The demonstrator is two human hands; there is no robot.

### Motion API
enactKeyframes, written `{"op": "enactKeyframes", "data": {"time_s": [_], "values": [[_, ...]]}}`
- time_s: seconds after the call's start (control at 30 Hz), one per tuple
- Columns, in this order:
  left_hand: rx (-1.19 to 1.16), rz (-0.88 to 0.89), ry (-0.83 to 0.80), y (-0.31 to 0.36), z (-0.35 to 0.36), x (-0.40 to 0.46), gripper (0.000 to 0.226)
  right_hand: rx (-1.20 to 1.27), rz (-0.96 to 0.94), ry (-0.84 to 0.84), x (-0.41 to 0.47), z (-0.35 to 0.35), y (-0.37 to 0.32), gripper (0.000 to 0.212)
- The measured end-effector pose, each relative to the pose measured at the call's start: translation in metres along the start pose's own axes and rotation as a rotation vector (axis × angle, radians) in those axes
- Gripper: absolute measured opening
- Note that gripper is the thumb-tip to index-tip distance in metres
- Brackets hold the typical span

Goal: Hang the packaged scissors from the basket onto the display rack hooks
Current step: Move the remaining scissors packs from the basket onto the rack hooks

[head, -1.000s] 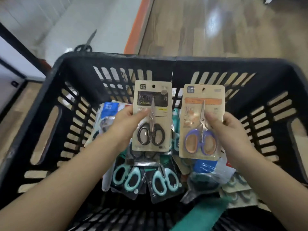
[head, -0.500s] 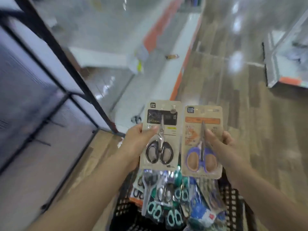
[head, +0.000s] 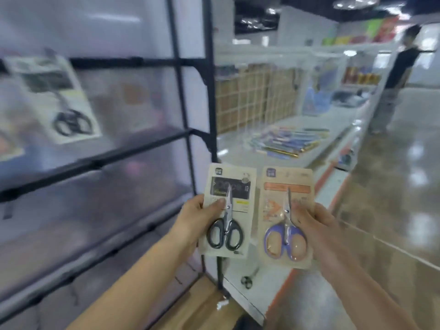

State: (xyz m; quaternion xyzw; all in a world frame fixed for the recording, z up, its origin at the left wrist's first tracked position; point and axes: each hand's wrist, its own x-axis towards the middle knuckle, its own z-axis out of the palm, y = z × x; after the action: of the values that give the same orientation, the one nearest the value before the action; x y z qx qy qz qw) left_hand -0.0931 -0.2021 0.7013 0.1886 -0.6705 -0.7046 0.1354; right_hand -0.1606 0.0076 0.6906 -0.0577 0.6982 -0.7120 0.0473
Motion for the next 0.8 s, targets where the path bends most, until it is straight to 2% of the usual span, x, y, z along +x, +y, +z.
{"op": "enactKeyframes", "data": {"time_s": [0.27, 0.47, 0.57, 0.8], "values": [[-0.112, 0.043, 0.262, 0.045, -0.082, -0.113, 0.008, 0.034, -0.088, -0.261, -0.075, 0.071, -0.047, 0.014], [-0.213, 0.080, 0.409, 0.054, -0.139, -0.164, 0.013, 0.036, -0.024, -0.439, -0.107, 0.122, -0.052, 0.019], [-0.261, 0.121, 0.471, 0.067, -0.166, -0.170, 0.018, 0.045, -0.048, -0.458, -0.113, 0.150, -0.066, 0.015], [-0.245, 0.230, 0.494, 0.110, -0.223, -0.158, 0.007, 0.037, -0.149, -0.465, -0.108, 0.227, -0.106, 0.024]]}}
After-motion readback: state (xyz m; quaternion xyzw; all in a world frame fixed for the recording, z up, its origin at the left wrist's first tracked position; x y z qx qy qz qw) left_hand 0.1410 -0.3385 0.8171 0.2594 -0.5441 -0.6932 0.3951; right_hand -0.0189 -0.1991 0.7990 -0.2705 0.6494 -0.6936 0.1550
